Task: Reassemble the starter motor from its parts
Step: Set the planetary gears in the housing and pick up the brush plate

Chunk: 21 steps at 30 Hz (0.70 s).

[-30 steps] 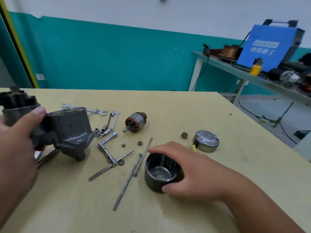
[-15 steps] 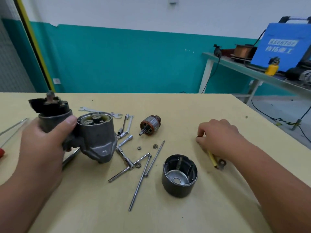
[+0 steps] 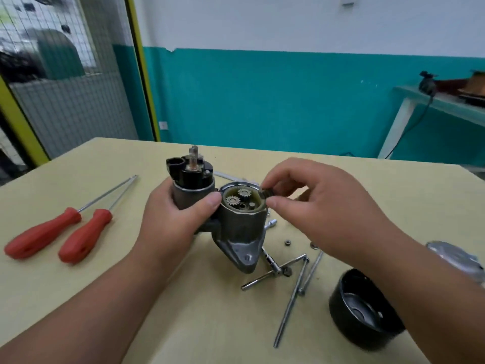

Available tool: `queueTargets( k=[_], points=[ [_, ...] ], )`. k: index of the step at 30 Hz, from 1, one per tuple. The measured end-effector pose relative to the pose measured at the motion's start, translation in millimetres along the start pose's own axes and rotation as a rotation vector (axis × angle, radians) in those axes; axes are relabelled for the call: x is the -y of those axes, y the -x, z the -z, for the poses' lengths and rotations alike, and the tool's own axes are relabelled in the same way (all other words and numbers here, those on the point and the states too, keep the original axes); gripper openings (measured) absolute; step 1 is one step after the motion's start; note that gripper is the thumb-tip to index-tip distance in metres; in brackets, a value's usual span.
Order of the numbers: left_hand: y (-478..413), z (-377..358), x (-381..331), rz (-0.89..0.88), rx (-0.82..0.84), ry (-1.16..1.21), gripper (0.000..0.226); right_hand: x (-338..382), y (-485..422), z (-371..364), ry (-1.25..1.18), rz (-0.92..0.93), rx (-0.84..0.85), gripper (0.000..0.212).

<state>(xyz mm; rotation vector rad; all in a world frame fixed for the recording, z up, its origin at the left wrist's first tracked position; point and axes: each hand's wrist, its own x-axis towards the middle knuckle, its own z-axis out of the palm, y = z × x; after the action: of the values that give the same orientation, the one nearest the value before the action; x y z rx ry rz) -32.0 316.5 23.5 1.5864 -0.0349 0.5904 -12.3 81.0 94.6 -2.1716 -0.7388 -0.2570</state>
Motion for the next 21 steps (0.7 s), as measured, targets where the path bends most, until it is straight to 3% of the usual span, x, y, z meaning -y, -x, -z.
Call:
queueTargets(
  k=[7, 12, 17, 21],
  points=[
    [1, -4, -3, -0.028, 0.044, -0.004, 0.03, -21, -2, -9, -0.163, -0.096, -0.004, 0.018],
    [4, -6, -7, -0.032, 0.052, 0.001, 0.032, -18, -5, -13, -0.142, -0.074, -0.012, 0.016],
    [8, -6, -10, -0.058, 0.054, -0.049, 0.048, -16, -4, -15, -0.197, -0.08, 0.046, 0.019],
    [9, -7, -12, -0.045, 0.051, -0.063, 0.04, -15, 1, -16, -0.163, -0.043, 0.083, 0.01]
  ],
)
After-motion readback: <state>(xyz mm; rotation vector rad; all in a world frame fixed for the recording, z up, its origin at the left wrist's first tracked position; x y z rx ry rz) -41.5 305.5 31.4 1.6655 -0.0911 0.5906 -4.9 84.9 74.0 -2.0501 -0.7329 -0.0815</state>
